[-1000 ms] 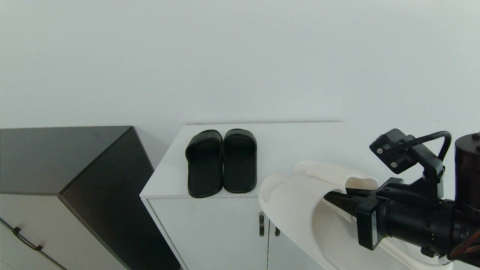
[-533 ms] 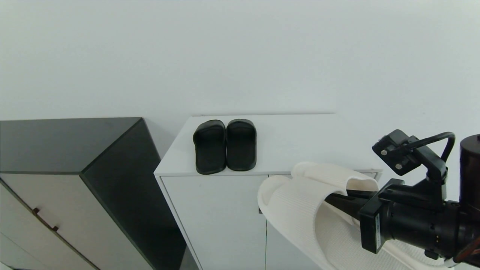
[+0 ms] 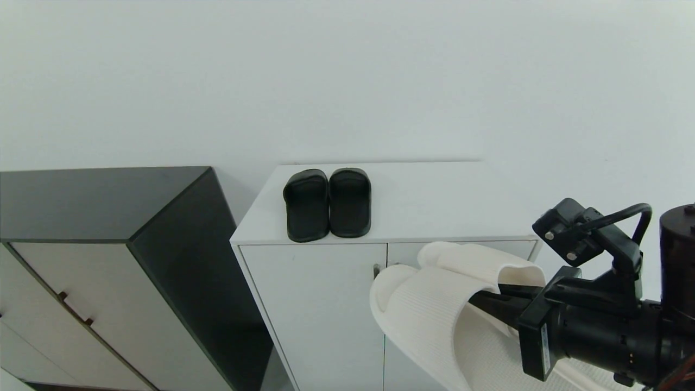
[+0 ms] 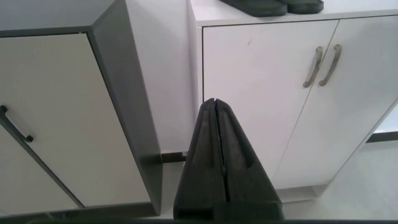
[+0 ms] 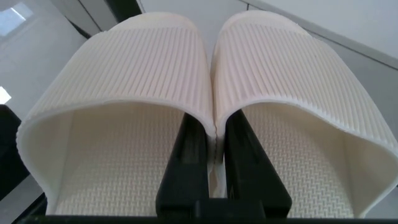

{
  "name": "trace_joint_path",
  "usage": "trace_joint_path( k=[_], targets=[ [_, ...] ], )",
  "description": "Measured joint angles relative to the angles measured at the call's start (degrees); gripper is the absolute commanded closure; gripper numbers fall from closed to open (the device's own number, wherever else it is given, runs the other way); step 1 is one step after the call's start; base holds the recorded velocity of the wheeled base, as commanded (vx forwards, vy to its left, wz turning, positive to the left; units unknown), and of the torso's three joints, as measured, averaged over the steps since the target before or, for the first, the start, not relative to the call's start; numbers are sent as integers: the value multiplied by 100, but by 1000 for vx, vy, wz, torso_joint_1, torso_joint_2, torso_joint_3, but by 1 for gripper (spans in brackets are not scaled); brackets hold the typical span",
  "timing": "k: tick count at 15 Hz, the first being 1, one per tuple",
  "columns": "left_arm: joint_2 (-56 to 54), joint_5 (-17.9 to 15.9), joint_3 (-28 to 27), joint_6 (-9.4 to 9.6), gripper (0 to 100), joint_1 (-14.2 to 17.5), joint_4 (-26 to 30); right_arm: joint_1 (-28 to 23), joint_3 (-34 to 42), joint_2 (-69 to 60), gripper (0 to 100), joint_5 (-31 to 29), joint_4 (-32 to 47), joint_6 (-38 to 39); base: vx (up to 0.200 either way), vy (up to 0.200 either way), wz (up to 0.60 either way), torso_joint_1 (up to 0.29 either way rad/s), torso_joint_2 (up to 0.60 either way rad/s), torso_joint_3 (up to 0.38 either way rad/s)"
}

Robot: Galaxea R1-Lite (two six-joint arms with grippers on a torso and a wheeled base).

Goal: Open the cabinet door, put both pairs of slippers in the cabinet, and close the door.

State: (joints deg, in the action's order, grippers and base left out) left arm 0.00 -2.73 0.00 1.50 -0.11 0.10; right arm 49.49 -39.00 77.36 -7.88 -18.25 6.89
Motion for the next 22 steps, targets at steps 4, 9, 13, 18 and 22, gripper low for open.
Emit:
trace_joint_path(
  k=[4,9,13,18,22],
  targets=[
    [0,2,0,-11,100,-2,-2,0,22,20,100,-2,-24,-5,0,0,0,-90,217,127],
    [0,28,0,-13,100,-2,0,-2,41,34,100,-2,-20,-11,0,0,0,-210,520,300],
    [0,28,0,-11,100,0,0,-2,50,39,100,5,-9,-11,0,0,0,-195,514,314],
    [0,28,0,-6,0,0,0,-2,77,59,100,29,-15,-11,0,0,0,-172,488,318],
    [0,27,0,-9,0,-2,0,-2,173,72,100,33,-24,-11,0,0,0,-138,469,330]
  ],
)
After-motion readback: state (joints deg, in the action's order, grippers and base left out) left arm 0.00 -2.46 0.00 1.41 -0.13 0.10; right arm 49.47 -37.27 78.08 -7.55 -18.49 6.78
